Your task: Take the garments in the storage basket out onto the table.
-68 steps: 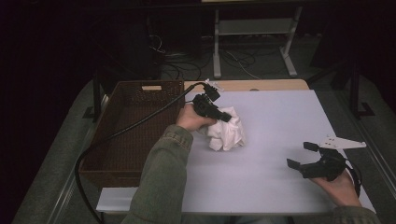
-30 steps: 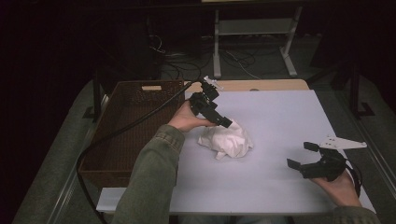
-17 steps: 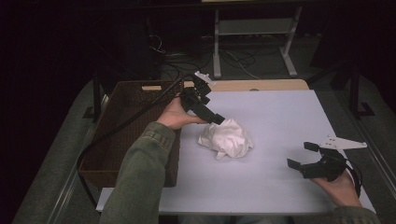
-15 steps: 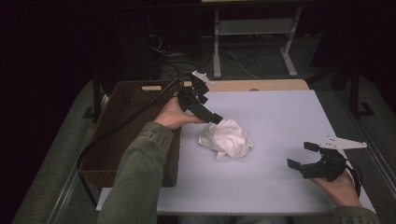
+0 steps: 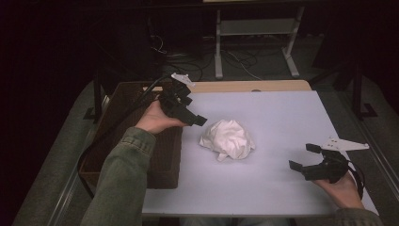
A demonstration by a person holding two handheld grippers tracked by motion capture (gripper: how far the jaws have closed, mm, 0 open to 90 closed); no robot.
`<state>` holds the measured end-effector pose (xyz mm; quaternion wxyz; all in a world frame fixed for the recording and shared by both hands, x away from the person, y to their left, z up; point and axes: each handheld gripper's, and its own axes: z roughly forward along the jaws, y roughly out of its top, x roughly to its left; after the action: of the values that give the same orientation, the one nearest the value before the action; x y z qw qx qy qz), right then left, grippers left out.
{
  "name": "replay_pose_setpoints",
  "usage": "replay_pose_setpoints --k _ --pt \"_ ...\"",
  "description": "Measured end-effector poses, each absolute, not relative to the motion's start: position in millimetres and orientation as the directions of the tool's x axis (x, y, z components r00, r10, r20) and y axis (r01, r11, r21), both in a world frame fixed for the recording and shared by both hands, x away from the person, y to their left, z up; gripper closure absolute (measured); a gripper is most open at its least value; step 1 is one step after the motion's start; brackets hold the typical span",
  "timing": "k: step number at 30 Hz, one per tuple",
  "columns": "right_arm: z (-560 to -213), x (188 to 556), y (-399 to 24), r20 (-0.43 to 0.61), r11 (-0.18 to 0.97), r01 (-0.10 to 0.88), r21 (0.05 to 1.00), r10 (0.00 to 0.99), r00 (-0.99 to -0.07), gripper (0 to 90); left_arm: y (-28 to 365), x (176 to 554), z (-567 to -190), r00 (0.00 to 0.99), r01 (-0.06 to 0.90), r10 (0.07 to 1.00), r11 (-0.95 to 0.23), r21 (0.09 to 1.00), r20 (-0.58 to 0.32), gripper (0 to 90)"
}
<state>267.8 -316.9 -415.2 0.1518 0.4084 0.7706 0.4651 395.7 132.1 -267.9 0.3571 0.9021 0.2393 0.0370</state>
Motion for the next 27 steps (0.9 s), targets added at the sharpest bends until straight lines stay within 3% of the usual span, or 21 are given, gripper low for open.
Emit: replay_pose_setpoints --k 27 --pt "-416 267 -316 0.146 0.236 0.491 0.838 0.771 -0.62 0.0 205 380 -276 0.841 0.443 0.533 -0.579 0.685 -0.094 0.0"
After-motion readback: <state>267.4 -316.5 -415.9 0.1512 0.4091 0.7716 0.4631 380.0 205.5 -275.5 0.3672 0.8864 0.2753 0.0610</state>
